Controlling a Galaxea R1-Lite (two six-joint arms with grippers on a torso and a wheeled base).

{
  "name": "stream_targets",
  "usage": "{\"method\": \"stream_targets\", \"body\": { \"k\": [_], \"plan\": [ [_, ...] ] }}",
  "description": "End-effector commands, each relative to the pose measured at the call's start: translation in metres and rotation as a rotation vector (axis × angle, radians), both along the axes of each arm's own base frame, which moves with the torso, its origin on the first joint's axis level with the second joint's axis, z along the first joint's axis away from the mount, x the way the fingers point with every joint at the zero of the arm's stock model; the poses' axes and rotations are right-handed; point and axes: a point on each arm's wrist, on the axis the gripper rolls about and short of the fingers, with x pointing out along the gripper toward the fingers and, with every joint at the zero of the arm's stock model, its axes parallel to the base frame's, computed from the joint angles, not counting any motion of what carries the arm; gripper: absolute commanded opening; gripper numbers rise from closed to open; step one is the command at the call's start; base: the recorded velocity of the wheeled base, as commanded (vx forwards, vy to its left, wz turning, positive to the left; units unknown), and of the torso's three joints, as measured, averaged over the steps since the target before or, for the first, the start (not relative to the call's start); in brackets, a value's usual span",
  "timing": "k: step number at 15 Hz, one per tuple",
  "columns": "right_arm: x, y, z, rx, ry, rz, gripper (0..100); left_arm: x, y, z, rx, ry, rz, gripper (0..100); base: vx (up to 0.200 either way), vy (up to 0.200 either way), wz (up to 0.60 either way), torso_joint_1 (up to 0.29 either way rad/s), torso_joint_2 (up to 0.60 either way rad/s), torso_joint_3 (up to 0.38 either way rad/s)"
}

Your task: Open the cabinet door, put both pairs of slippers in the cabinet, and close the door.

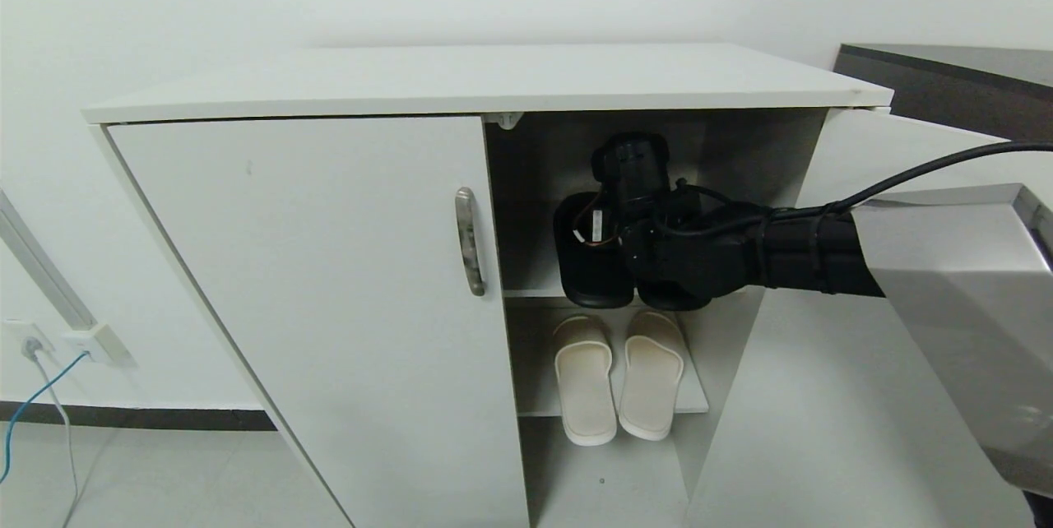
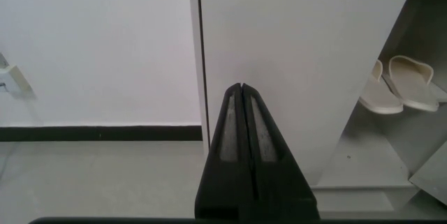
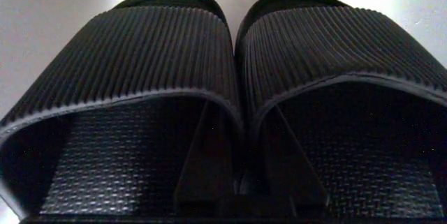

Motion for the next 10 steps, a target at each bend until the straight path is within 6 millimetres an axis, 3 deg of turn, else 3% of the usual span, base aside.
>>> {"method": "stream_targets", "body": {
  "k": [1,5,10],
  "plan": [
    [0.0,0.0,0.0,-0.001,-0.001,0.0,100,0.0,0.0,0.0,0.0,0.001,0.0,0,0.0,0.0,0.0,0.0,0.0,0.0],
    [-0.014,-0.001,0.006,-0.016,0.019,0.013,100,0.0,0.0,0.0,0.0,0.001,0.001,0,0.0,0.0,0.0,0.0,0.0,0.0],
    [-0.054,-0.002,0.018,-0.037,0.022,0.017,100,0.0,0.0,0.0,0.0,0.001,0.0,0,0.0,0.0,0.0,0.0,0.0,0.0]
  ]
}}
